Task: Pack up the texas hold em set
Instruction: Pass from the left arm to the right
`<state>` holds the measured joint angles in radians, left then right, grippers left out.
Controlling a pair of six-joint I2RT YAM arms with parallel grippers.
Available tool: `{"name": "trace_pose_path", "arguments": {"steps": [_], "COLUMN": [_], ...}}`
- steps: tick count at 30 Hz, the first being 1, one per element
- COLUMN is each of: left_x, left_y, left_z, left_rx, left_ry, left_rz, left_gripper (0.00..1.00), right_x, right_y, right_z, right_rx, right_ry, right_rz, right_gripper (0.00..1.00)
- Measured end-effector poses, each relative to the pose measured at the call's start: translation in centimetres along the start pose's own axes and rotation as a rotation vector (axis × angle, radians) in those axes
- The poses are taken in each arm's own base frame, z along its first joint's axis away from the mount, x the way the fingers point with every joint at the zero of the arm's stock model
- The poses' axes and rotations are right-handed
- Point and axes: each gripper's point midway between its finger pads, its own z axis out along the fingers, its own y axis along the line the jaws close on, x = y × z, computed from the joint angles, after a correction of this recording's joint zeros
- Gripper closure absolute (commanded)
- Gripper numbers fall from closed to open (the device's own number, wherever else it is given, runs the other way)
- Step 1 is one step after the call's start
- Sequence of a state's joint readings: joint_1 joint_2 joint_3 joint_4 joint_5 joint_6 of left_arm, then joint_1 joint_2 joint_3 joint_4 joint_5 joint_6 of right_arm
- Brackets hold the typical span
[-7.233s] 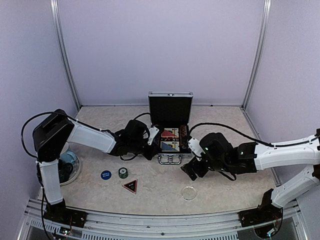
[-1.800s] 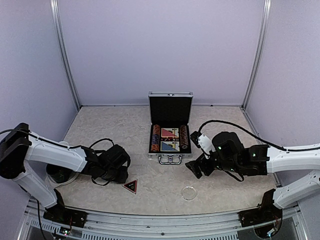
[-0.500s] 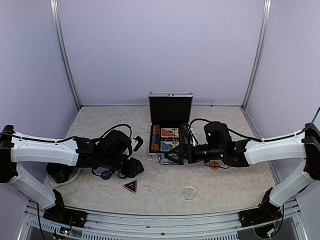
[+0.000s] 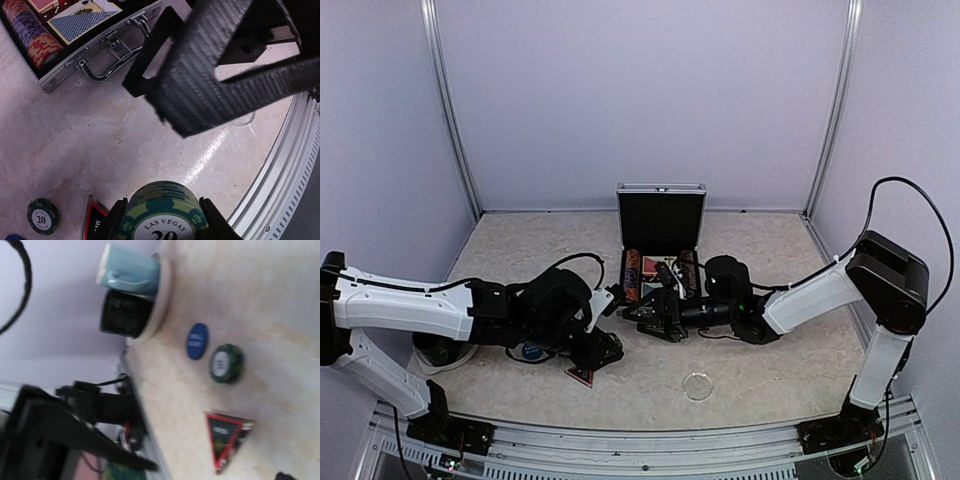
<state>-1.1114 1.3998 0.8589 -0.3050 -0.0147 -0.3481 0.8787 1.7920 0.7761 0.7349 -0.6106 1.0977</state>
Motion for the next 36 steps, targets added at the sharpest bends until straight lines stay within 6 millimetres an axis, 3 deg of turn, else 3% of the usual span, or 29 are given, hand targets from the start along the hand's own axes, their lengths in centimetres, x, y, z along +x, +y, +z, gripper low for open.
{"name": "trace_pose_path", "arguments": {"steps": [9, 21, 28, 36], "left_x": [0.3, -0.6, -0.5, -0.4], "left_y": [-1.3, -2.4, -2.6, -2.5], "left_z": [-0.1, -0.5, -0.5, -0.4], "left_rx": [0.027, 0.021, 0.013, 0.009], "left_ry": [0.003, -0.029, -0.028, -0.021], "left_rz": [0.04, 0.076, 0.092, 0.095], "left_gripper": [1.0, 1.0, 1.0, 1.0], "right_x": [0.0, 2.3, 3.0, 3.5], "right_y": [2.2, 1.7, 2.1, 1.8], "right_z": [2.1, 3.5, 3.7, 3.4], "right_rx": [-0.102, -0.112, -0.122, -0.123], "right_ry": [0.044, 0.122, 0.148, 0.156], "right_rz": [0.022, 0.061, 0.064, 0.073], "right_gripper": [0.01, 0.06, 0.17, 0.36]}}
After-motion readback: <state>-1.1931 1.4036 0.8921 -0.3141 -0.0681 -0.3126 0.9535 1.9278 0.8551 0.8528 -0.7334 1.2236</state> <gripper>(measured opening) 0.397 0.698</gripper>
